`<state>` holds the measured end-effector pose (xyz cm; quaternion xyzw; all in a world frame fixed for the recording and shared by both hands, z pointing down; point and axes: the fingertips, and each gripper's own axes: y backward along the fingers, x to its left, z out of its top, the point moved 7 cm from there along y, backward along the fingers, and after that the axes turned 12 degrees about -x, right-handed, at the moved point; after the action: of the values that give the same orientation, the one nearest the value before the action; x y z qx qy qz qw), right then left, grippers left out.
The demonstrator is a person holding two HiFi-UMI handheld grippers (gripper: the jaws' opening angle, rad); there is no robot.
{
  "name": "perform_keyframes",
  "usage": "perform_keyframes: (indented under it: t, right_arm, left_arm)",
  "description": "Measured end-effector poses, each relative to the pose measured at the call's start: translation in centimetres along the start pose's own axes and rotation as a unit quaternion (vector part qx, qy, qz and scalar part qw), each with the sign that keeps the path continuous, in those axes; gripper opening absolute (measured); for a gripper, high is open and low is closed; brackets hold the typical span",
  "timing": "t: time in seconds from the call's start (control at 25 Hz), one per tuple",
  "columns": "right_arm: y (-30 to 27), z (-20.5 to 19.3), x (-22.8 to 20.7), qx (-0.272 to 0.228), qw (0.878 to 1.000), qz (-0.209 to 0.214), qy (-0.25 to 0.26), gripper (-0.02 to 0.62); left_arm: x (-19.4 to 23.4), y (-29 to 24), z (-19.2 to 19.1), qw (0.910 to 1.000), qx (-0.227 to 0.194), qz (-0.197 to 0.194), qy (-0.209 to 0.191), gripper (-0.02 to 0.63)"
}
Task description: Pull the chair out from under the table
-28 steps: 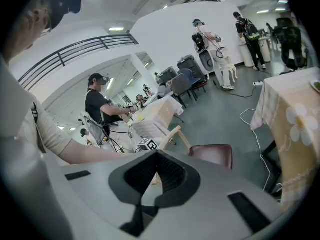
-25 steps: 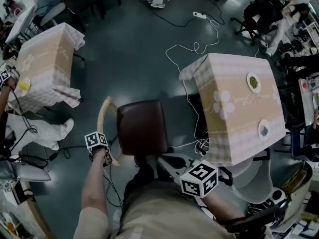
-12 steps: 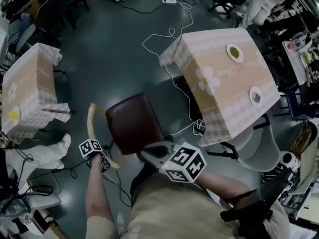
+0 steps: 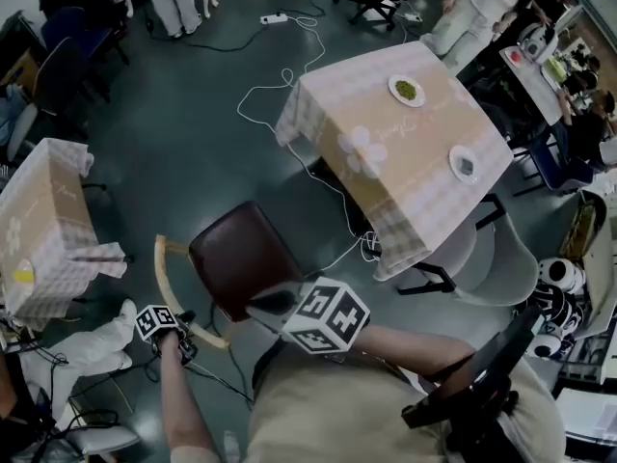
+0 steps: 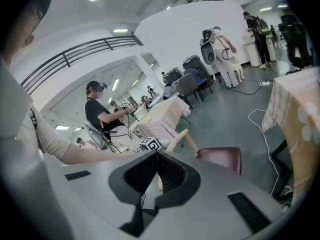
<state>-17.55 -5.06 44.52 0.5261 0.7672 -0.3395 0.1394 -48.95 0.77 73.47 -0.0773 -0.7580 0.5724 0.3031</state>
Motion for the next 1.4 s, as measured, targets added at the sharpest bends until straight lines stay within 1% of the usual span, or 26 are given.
perform_keyframes:
  t: [0.2,0.28,0.32,0.4,0.44,0.48,0.52,0.56,0.64,0.68,0.72,0.76,0.84,0.88,0.92,1.0,1.04,1.08,1.12,1.24,1.4]
  right_arm:
    - [0.2,-0.3,0.2,0.001,1.000,-0.002,0.002,0.009]
    - [0.3,-0.3,0.3,-0.003,1.000,-0.006,0.000,0.009]
    - [0.2,-0.2,0.3,-0.005,1.000,-0.007,0.001,0.009]
    - [0.2,0.0,0.3,-0.011,1.000,-0.007,0.003,0.009]
    - [0.3,0.2,0.4,-0.015,1.000,-0.007,0.004,0.009]
    - [0.4,0.3,0.4,-0.019,1.000,-0.006,0.005,0.009]
    - [0.5,0.4,0.5,-0.024,1.000,-0.004,0.005,0.009]
    - [0.6,0.5,0.6,-0.028,1.000,-0.002,0.007,0.009]
    - [0.8,0.5,0.9,-0.033,0.999,0.002,0.011,0.009]
    - [0.8,0.4,1.0,-0.036,0.999,0.004,0.014,0.009]
    - [1.0,0.3,1.2,-0.039,0.999,0.006,0.018,0.009]
    - [1.1,0.2,1.4,-0.044,0.999,0.008,0.022,0.009]
    - [1.5,0.1,1.7,-0.057,0.998,0.012,0.029,0.009]
    - [1.8,0.1,1.8,-0.064,0.997,0.014,0.033,0.009]
    - [2.1,0.2,2.0,-0.071,0.997,0.015,0.035,0.009]
    - [2.9,0.4,2.0,-0.088,0.995,0.010,0.037,0.009]
    - [3.4,0.5,1.9,-0.096,0.995,0.007,0.037,0.009]
    - [3.9,0.5,1.8,-0.103,0.994,0.006,0.036,0.009]
    - [4.3,0.4,1.6,-0.107,0.994,0.006,0.036,0.009]
    - [5.6,0.0,1.3,-0.118,0.992,0.018,0.035,0.009]
    - [8.5,0.5,0.2,-0.143,0.989,0.014,0.034,0.009]
  left_arm:
    - [-0.6,-0.3,-0.2,0.9999,-0.013,0.006,0.002,0.221]
    - [-0.6,-0.1,-0.2,0.9996,-0.025,0.008,-0.001,0.221]
    - [-0.5,0.3,0.0,0.9991,-0.040,0.008,0.003,0.221]
    - [-0.4,1.9,0.4,0.9956,-0.092,0.009,0.015,0.216]
    - [-0.6,3.0,0.6,0.9919,-0.126,0.010,0.014,0.197]
    - [-1.0,4.4,0.8,0.9870,-0.160,0.013,0.004,0.141]
    - [-1.9,5.8,1.1,0.9811,-0.192,0.014,-0.016,0.061]
    - [-3.0,7.1,1.4,0.9748,-0.219,0.010,-0.043,0.006]
    - [-5.9,9.4,1.6,0.9616,-0.255,-0.021,-0.099,0.006]
    - [-7.7,10.5,1.5,0.9534,-0.269,-0.046,-0.128,0.006]
    - [-9.7,11.6,1.3,0.9430,-0.282,-0.074,-0.160,0.006]
    - [-11.9,12.7,1.0,0.9298,-0.295,-0.105,-0.194,0.006]
    - [-16.1,15.2,0.2,0.8971,-0.321,-0.162,-0.257,0.006]
    - [-17.9,16.3,-0.2,0.8810,-0.335,-0.184,-0.279,0.006]
    - [-19.4,17.4,-0.4,0.8670,-0.348,-0.203,-0.293,0.006]
    - [-22.0,19.0,-0.5,0.8446,-0.369,-0.235,-0.309,0.006]
    - [-23.0,19.5,-0.6,0.8359,-0.375,-0.245,-0.317,0.006]
    - [-23.9,19.9,-0.8,0.8293,-0.380,-0.249,-0.326,0.006]
    - [-24.6,20.2,-1.1,0.8252,-0.383,-0.248,-0.332,0.006]
    - [-25.5,21.0,-2.6,0.8229,-0.388,-0.243,-0.337,0.006]
    - [-28.0,21.2,-3.8,0.8175,-0.385,-0.252,-0.346,0.006]
